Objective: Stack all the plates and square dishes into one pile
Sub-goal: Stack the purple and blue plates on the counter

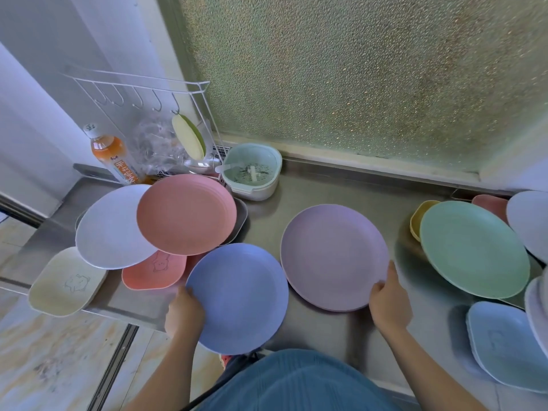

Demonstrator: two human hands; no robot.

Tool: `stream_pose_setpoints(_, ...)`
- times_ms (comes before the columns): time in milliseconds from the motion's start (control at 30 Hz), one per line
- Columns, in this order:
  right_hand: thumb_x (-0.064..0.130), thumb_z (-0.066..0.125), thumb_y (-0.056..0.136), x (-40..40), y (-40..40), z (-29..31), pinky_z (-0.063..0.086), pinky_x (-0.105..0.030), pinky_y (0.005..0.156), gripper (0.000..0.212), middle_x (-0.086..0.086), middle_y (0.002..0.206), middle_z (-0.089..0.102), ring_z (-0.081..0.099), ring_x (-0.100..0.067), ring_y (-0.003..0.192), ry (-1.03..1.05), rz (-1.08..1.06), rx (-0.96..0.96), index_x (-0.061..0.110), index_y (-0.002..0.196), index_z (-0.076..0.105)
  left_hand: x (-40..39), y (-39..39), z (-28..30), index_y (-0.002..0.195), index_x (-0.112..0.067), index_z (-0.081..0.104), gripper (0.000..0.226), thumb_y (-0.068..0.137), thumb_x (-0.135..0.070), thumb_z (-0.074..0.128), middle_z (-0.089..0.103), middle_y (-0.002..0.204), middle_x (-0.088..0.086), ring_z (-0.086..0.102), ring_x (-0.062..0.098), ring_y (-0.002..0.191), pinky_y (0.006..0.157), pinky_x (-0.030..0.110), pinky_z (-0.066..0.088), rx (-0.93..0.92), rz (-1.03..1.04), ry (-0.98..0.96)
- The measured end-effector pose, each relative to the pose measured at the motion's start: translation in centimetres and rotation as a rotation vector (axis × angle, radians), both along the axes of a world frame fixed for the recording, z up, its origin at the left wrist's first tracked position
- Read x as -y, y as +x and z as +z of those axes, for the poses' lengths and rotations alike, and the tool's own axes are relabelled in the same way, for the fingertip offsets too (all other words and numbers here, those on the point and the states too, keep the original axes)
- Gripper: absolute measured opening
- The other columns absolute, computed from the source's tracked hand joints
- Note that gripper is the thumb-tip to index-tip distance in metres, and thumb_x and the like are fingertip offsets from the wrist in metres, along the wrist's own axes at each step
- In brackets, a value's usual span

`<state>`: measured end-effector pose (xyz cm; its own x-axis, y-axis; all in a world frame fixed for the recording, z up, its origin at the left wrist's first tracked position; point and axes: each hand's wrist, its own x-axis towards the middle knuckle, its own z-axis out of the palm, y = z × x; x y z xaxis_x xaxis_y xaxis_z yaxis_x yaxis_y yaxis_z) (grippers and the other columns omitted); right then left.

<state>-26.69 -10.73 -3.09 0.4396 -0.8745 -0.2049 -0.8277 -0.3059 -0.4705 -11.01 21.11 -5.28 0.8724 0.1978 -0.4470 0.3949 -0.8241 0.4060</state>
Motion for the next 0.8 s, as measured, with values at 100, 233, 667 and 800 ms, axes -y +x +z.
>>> stream_pose_setpoints(100, 0.018, 0.038, 0.093, 0.1, 0.2, 0.6, 0.046, -0.045, 0.084, 0.046, -0.016, 0.116, 0.061, 0.057, -0.039, 0.099, -0.012, -0.046, 0.055, 0.024, 0.139, 0.034, 0.1, -0.2, 0.4, 0.126, -0.011, 0.042, 0.031, 0.100, -0.020, 0.029, 0.060, 0.108, 0.027, 0.057, 0.044, 0.097, 0.073, 0.041, 0.037, 0.067, -0.006, -0.081)
stream_pose_setpoints(233, 0.013, 0.043, 0.093, -1.2, 1.3, 1.1, 0.042, -0.034, 0.063, 0.034, -0.010, 0.081, 0.060, 0.051, -0.028, 0.068, -0.105, -0.002, 0.159, 0.019, 0.126, 0.044, 0.0, -0.6, 0.7, 0.125, -0.014, 0.044, 0.030, 0.100, -0.020, 0.031, 0.061, 0.106, 0.025, 0.056, 0.040, 0.091, 0.073, 0.040, 0.037, 0.110, 0.010, -0.140)
stream_pose_setpoints(667, 0.028, 0.032, 0.098, -8.4, 7.0, 2.1, 0.039, -0.034, 0.059, 0.037, -0.004, 0.078, 0.060, 0.055, -0.024, 0.070, 0.131, 0.804, 0.013, 0.022, 0.134, 0.031, 1.3, -1.6, 2.4, 0.092, -0.011, 0.041, 0.015, 0.099, -0.018, 0.030, 0.048, 0.067, 0.012, 0.049, 0.033, 0.070, 0.064, 0.036, 0.036, 0.176, 0.055, -0.221)
stream_pose_setpoints(800, 0.021, 0.035, 0.097, -6.5, 6.3, 2.6, 0.041, -0.036, 0.059, 0.036, -0.008, 0.076, 0.062, 0.056, -0.024, 0.067, 0.169, 0.660, 0.130, 0.024, 0.133, 0.035, 4.0, -0.7, 3.5, 0.086, -0.008, 0.043, 0.020, 0.097, -0.020, 0.032, 0.051, 0.066, 0.013, 0.051, 0.035, 0.065, 0.059, 0.035, 0.036, 0.237, -0.025, -0.246)
